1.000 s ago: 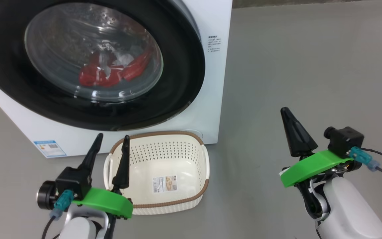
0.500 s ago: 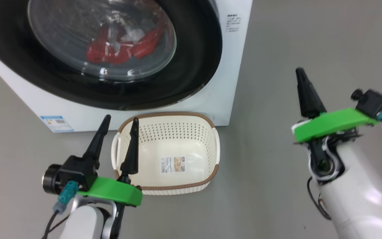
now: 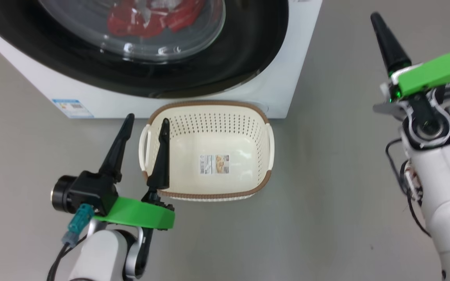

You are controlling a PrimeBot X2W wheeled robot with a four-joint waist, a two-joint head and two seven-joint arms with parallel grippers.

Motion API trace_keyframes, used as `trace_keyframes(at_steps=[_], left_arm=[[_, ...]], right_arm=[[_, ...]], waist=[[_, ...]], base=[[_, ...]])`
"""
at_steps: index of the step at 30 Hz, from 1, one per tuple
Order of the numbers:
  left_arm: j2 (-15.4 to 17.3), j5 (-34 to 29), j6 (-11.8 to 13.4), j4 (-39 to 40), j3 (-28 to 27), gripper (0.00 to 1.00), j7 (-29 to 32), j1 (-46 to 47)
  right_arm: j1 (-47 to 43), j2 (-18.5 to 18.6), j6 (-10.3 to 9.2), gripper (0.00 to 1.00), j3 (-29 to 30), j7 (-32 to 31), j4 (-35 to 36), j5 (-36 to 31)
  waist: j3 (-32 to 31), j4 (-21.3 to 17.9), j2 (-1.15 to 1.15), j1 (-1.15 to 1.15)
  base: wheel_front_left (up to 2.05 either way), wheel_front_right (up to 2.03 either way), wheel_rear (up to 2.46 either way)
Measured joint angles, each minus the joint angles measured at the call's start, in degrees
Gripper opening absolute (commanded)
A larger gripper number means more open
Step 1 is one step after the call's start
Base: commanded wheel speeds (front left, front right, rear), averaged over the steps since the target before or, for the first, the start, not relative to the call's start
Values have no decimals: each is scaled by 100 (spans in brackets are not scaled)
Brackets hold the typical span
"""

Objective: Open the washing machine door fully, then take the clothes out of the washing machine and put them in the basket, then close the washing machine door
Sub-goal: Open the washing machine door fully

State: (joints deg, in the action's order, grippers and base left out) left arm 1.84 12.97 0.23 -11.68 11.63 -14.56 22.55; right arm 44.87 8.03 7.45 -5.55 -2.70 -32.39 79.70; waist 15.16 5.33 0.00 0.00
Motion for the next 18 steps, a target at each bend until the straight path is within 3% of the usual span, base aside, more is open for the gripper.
trace_keyframes(at_steps=[11, 18], left_arm=[[-1, 82, 132, 274, 214, 100, 0, 193], [-2, 282, 178, 457, 396, 100, 0, 299]], right_arm=[[1000, 23, 0, 0, 305, -1392, -570, 1221], [1706, 168, 0, 0, 245, -2219, -893, 1419]], waist=[[547, 199, 0, 0], [923, 350, 0, 0]], base=[[0, 0, 0], [0, 0, 0]])
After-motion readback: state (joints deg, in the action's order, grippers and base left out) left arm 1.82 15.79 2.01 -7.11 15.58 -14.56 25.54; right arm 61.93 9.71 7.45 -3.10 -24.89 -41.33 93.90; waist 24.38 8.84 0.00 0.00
